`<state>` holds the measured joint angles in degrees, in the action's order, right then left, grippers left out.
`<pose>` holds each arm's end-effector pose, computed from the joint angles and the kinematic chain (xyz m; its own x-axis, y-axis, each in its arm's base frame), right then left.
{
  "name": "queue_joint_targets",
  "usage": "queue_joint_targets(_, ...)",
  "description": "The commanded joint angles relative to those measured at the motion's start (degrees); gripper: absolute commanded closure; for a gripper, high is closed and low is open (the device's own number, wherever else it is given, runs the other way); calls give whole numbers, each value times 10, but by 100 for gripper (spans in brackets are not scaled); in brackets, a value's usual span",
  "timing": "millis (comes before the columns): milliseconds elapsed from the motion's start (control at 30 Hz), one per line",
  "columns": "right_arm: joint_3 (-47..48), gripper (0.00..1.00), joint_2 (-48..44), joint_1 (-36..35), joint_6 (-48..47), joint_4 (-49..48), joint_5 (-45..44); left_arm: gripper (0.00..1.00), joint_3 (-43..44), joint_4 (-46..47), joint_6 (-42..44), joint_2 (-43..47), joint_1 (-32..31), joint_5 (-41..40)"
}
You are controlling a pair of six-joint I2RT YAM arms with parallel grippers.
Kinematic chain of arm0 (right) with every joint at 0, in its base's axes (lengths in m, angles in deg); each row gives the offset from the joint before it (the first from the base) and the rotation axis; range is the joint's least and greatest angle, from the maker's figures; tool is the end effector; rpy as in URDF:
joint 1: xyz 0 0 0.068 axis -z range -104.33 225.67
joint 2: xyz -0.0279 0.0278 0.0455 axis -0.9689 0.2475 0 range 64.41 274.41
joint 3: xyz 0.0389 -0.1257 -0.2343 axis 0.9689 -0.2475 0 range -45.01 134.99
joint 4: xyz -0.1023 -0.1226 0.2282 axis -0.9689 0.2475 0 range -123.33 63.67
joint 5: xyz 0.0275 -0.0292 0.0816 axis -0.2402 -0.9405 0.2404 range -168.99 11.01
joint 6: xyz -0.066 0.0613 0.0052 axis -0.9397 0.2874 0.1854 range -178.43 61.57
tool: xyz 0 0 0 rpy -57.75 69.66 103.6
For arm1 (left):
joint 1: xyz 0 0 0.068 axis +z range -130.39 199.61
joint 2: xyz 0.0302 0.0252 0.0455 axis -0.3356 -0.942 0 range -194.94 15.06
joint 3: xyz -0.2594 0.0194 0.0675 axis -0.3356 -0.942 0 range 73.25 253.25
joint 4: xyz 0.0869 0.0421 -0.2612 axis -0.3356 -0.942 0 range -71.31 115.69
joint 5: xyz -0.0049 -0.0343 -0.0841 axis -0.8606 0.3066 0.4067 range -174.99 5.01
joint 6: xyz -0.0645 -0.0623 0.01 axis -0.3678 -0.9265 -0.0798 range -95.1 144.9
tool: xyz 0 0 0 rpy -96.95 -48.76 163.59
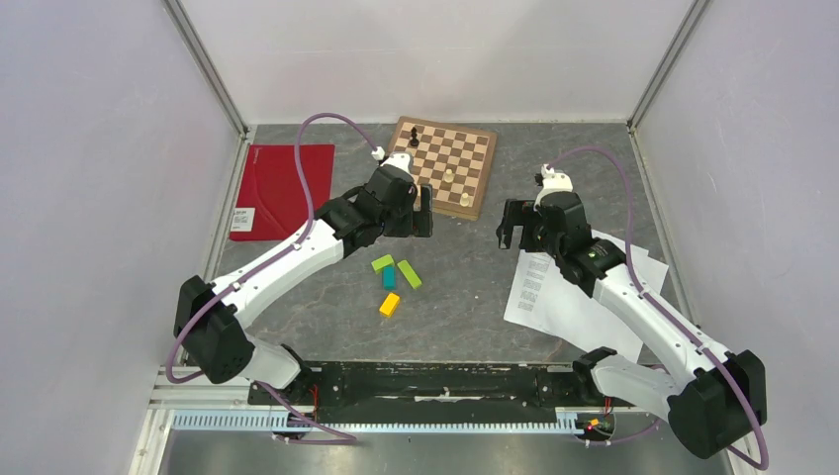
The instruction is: Put the files into the folder
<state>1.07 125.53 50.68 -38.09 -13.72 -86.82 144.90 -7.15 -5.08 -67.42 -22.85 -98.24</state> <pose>0.2682 0.1129 0.2431 -0.5933 0.1034 -0.7983 -0.1179 0.9698 0.2133 0.2825 -0.2335 0.2753 -0.7084 -0.0109 -0.7057 0.2088 0.9519 -0.2243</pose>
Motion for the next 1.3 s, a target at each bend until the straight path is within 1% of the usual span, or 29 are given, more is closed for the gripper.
queue_joint_targets(0,1,2,-5,0,-10,-8,-12,5,19,28,19,7,2,-5)
queue_joint_targets(200,-2,2,-5,0,-10,-7,-22,5,30,13,16,-7,2,7)
queue_joint_targets(500,-11,2,-5,0,-9,-9,-21,4,11,50,-9,-15,-2,68)
queue_joint_targets(667,-17,2,-13,0,-10,-9,-24,4,8,66,-39,-53,-35,78)
queue_joint_targets(867,-22,2,-23,0,-14,-4,-29,4,8,99,-75,-118,-81,85)
queue_joint_targets(1067,-22,2,-31,0,-17,5,-29,5,-8,148,-97,-173,-85,105)
queue_joint_targets(1267,-27,2,-38,0,-19,9,-28,5,-45,174,-98,-196,-85,102)
